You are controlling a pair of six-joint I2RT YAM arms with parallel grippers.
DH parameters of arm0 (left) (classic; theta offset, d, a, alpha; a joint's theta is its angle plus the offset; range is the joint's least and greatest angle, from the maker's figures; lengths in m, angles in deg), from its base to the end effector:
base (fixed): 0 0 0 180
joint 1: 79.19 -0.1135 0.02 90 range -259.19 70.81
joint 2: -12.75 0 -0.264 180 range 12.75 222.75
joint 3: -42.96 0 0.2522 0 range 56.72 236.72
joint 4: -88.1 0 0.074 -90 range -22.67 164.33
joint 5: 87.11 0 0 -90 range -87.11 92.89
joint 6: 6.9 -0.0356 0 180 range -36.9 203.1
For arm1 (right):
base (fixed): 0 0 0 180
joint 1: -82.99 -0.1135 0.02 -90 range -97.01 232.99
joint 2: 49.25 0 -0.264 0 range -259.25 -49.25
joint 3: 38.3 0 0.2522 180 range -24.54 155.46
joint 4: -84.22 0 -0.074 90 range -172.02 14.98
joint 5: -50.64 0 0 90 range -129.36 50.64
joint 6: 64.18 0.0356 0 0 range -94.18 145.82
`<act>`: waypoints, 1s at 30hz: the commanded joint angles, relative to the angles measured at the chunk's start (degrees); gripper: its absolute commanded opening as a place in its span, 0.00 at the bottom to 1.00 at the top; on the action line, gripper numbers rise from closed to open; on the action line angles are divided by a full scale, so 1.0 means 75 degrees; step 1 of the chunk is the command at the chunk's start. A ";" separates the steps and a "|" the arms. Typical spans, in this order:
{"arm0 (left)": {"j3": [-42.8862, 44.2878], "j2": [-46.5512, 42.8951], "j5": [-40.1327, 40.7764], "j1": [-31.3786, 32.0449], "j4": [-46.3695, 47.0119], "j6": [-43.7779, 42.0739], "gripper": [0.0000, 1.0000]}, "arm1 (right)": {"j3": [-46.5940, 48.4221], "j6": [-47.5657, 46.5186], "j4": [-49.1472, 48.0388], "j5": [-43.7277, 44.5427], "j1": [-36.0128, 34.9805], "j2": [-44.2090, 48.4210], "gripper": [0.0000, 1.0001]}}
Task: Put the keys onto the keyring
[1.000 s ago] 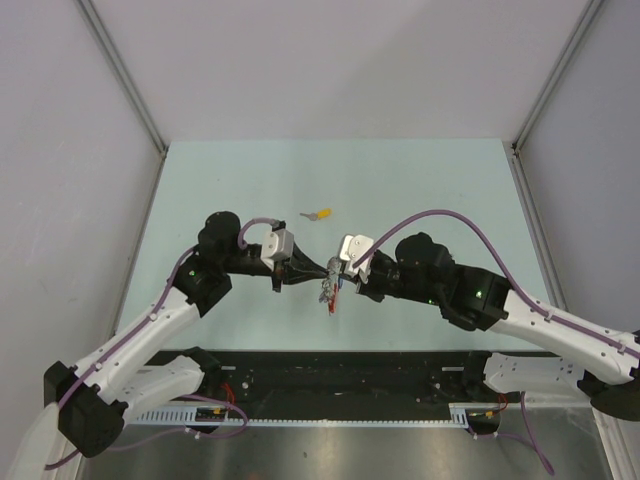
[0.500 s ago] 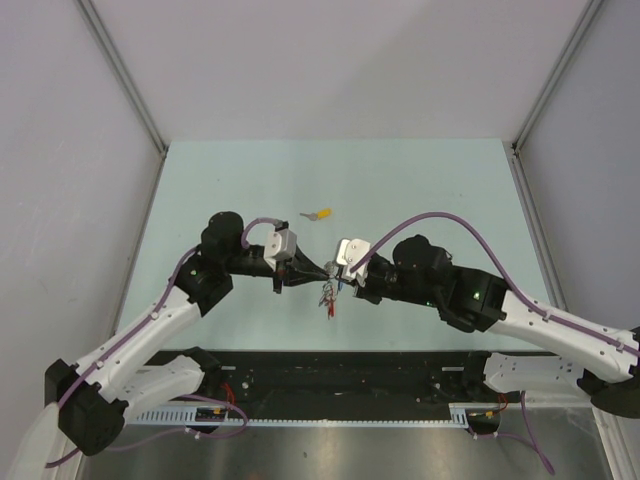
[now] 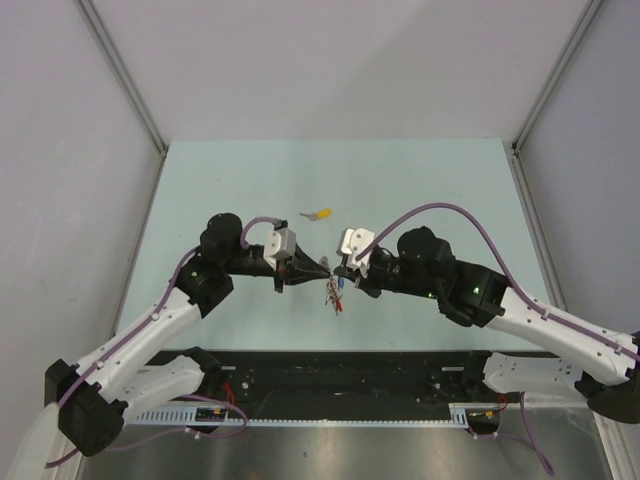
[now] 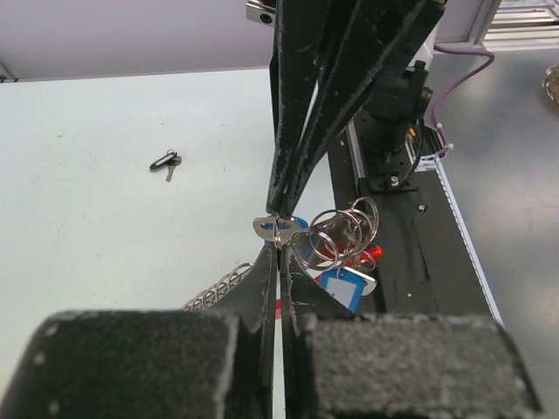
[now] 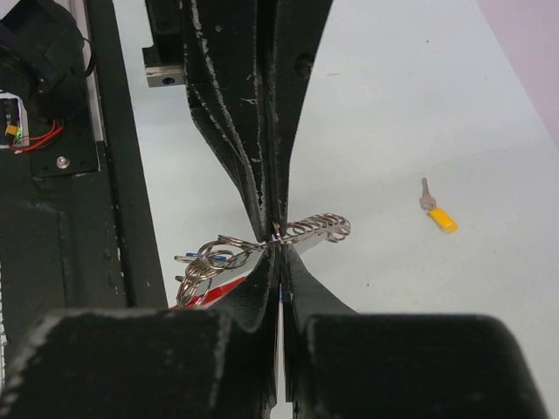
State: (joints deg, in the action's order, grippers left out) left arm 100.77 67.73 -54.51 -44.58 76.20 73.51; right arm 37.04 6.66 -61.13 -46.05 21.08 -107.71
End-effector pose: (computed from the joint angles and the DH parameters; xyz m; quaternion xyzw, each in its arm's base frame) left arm 0.1578 -0.1453 0.3275 0.5398 0.5011 -0.4800 0.4766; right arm 0.1034 0.2025 0.3784 -0.5503 0.5906 0.2583 0.5308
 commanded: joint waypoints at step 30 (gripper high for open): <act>-0.2287 -0.4412 0.3294 0.0026 0.0572 0.1395 0.00 | -0.3206 0.3292 -0.2172 0.1642 0.1821 -0.1392 0.00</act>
State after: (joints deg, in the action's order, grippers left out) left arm 84.20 37.20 -33.42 -44.42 82.37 83.70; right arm 15.69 27.45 -66.56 -37.53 35.00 -115.10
